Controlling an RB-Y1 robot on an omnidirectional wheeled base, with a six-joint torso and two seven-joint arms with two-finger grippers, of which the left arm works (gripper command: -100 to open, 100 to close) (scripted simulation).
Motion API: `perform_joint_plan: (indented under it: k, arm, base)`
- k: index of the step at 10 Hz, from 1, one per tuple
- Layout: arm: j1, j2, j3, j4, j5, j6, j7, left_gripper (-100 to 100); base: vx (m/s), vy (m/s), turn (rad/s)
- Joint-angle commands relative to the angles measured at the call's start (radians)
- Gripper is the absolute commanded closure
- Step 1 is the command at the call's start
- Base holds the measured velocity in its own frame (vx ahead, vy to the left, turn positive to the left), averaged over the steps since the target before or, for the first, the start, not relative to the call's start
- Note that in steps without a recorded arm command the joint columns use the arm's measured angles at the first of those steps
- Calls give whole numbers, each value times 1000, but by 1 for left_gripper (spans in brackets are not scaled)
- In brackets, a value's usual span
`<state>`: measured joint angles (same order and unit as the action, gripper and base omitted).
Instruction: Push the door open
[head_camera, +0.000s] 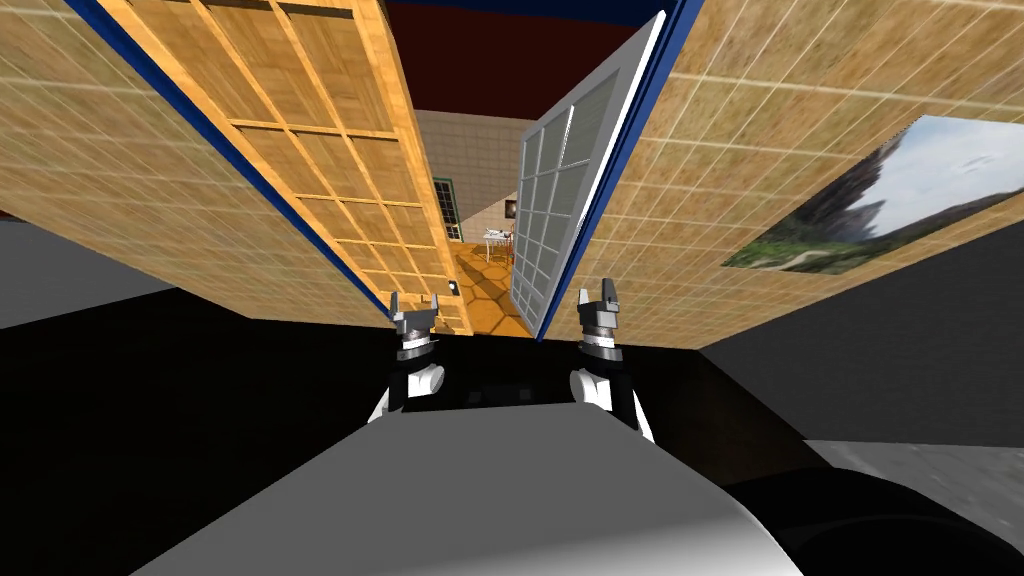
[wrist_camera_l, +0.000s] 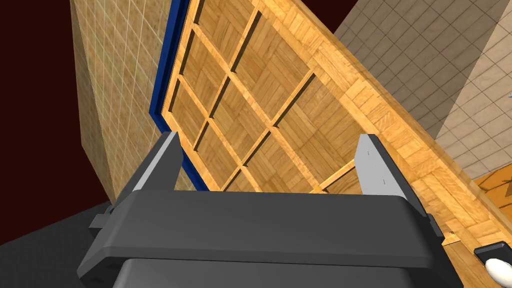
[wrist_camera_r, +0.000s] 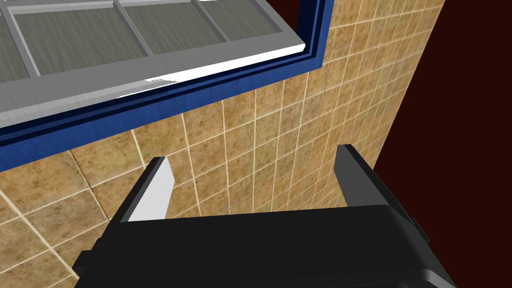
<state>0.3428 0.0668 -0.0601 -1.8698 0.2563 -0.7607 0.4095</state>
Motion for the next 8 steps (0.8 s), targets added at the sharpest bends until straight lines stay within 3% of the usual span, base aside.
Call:
perform_joint_plan:
  k: [1, 2, 3, 5, 6, 8]
  arm:
    - [-8, 3, -1, 41, 27, -9, 27, -100]
    - [-17, 4, -1, 69, 44, -16, 43, -100]
    - [-17, 4, -1, 70, 44, -16, 43, -100]
    - [-33, 6, -1, 128, 78, -31, 75, -100]
    - [-33, 6, -1, 129, 78, -31, 75, -100]
    - [-49, 7, -2, 189, 113, -46, 107, -100]
  base:
    - [61, 128, -196]
    - [46, 118, -213]
    - [36, 83, -64]
    - [35, 90, -161]
    - [29, 74, -73]
    - [28, 89, -172]
